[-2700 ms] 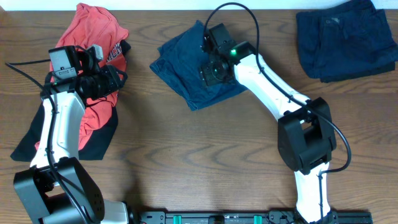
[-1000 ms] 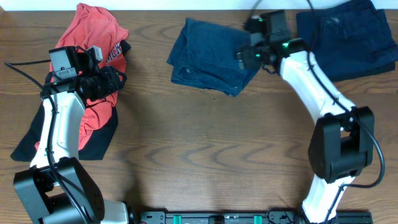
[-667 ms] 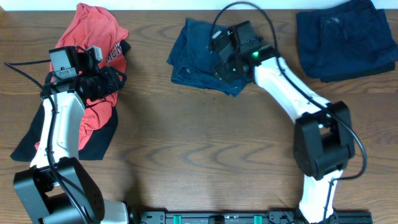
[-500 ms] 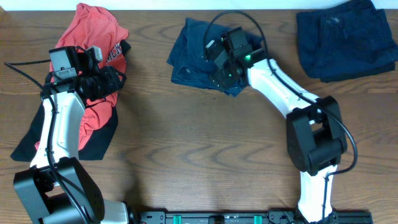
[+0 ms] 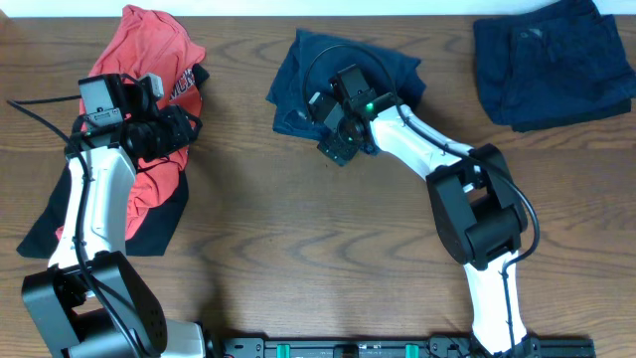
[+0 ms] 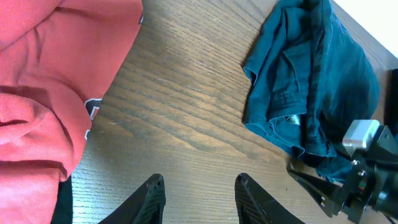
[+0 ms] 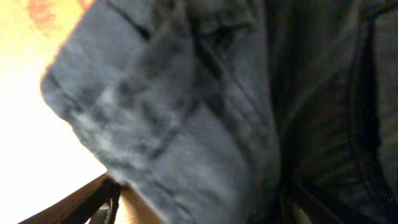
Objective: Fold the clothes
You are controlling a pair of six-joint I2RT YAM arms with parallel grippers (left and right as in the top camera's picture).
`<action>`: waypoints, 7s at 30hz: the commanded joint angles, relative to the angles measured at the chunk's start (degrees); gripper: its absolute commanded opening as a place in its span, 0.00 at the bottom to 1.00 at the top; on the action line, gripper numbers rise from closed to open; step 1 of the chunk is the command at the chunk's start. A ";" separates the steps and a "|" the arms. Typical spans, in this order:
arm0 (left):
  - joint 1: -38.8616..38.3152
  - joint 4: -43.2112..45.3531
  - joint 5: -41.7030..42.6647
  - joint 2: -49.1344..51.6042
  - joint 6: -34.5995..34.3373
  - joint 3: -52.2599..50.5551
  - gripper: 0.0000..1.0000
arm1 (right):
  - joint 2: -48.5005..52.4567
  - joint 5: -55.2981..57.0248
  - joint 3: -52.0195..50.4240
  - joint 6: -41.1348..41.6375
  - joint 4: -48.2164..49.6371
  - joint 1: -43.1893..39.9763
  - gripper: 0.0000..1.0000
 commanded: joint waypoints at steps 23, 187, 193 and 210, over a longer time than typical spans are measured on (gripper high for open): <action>-0.04 -0.17 -2.19 -0.13 0.55 -0.11 0.40 | 10.25 11.08 1.16 10.95 9.40 -0.46 0.01; -0.04 2.01 -2.19 1.55 -0.94 -0.11 0.41 | 16.55 -2.67 10.38 16.28 38.47 -50.77 0.99; -0.04 1.99 -3.58 1.55 -0.94 -0.11 0.40 | 22.23 -2.89 10.38 16.59 35.89 -52.54 0.99; -0.02 1.97 -7.41 1.55 2.01 -0.11 0.93 | -6.12 -6.10 10.99 15.50 27.69 -52.39 0.99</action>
